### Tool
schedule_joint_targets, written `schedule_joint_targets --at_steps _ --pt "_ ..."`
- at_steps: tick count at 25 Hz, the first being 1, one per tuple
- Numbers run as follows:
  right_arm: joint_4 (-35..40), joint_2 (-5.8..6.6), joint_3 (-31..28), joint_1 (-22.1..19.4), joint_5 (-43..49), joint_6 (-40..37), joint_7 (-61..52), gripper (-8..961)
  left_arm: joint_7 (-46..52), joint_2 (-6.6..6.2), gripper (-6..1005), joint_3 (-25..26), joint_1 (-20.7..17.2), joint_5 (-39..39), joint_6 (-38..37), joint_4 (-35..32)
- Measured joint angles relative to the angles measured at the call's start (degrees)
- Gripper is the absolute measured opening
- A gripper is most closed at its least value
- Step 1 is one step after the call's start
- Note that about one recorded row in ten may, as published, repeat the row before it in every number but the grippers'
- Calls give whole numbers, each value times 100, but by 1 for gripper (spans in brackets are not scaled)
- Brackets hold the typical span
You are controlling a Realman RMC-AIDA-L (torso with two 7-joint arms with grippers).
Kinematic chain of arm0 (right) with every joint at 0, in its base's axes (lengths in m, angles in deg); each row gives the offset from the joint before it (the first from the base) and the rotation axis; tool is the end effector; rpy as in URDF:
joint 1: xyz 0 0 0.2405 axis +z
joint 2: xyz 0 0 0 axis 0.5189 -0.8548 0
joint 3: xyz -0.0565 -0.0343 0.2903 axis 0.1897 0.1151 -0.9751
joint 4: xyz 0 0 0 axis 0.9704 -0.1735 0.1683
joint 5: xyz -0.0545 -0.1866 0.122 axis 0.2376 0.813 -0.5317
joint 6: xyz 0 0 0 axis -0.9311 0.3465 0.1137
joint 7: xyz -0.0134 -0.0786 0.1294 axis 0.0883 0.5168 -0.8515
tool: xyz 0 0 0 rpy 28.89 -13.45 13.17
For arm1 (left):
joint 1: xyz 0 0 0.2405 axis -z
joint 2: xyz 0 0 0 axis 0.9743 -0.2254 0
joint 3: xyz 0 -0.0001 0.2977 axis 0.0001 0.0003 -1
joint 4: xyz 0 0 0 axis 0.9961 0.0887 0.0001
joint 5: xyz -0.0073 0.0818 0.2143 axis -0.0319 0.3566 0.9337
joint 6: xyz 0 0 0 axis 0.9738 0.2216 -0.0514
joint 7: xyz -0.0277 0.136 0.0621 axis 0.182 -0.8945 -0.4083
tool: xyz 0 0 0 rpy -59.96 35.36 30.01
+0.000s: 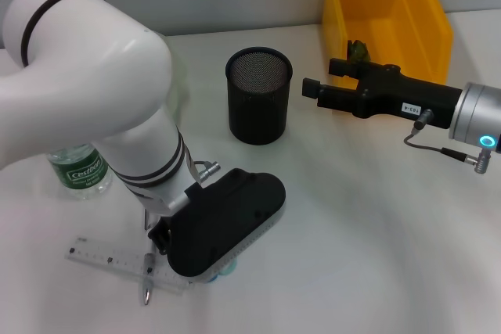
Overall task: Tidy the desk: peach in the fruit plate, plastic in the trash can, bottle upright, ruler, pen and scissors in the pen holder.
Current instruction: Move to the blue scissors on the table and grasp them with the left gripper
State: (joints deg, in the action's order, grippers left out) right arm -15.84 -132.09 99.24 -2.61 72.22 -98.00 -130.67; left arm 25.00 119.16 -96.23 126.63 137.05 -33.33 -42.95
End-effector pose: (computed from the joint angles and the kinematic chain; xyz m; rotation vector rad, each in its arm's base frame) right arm 0.3025 0.4007 -0.0323 -2.3748 0.7844 0.8531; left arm -0.1491 0.3746 -0.1461 2.3901 -1.4069 -0.9305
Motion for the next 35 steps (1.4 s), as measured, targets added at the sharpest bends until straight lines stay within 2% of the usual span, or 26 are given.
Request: schedule_joint_targets --at_steps 35 --pt "-24 0 0 69 1 0 0 816 68 0 296 -151 25 49 -42 32"
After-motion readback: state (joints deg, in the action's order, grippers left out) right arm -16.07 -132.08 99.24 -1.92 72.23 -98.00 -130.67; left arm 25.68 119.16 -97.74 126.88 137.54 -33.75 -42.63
